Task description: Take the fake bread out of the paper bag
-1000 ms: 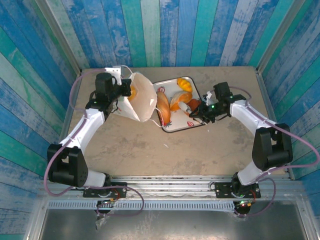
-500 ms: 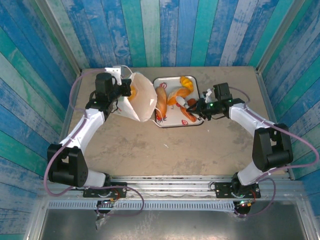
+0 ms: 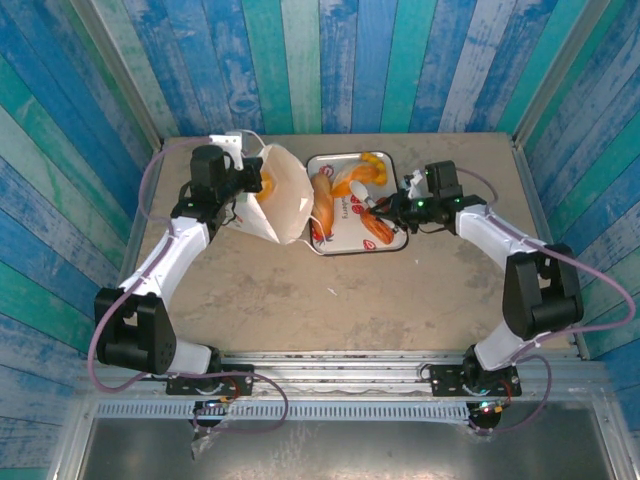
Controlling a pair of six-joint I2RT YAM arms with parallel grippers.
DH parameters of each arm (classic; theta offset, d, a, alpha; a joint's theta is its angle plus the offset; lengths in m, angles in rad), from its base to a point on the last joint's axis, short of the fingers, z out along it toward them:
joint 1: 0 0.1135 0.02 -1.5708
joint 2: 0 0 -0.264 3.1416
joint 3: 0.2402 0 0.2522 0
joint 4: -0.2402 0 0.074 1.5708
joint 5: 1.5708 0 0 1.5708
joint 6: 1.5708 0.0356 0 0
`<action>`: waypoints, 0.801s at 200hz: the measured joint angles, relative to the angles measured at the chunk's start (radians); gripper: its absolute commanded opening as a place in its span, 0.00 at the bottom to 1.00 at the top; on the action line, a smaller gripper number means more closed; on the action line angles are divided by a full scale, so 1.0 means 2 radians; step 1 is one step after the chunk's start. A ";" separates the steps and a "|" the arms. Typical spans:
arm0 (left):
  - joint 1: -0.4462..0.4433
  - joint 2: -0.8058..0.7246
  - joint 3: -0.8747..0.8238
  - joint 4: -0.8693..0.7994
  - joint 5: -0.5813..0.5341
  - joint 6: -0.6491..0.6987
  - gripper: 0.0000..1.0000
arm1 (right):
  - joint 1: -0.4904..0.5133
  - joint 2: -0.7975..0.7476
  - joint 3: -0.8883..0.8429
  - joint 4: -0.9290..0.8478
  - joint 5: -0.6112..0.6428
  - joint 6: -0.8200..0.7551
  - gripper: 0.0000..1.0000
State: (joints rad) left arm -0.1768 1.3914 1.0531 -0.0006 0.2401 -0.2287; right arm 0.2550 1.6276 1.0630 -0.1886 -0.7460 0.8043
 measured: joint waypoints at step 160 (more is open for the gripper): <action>0.000 0.000 0.000 0.000 0.002 0.000 0.00 | 0.001 -0.001 -0.009 -0.063 0.012 -0.009 0.47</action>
State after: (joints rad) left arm -0.1768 1.3914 1.0527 0.0002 0.2447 -0.2283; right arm 0.2562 1.6260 1.0458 -0.3141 -0.7219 0.7856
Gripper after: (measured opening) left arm 0.045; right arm 0.468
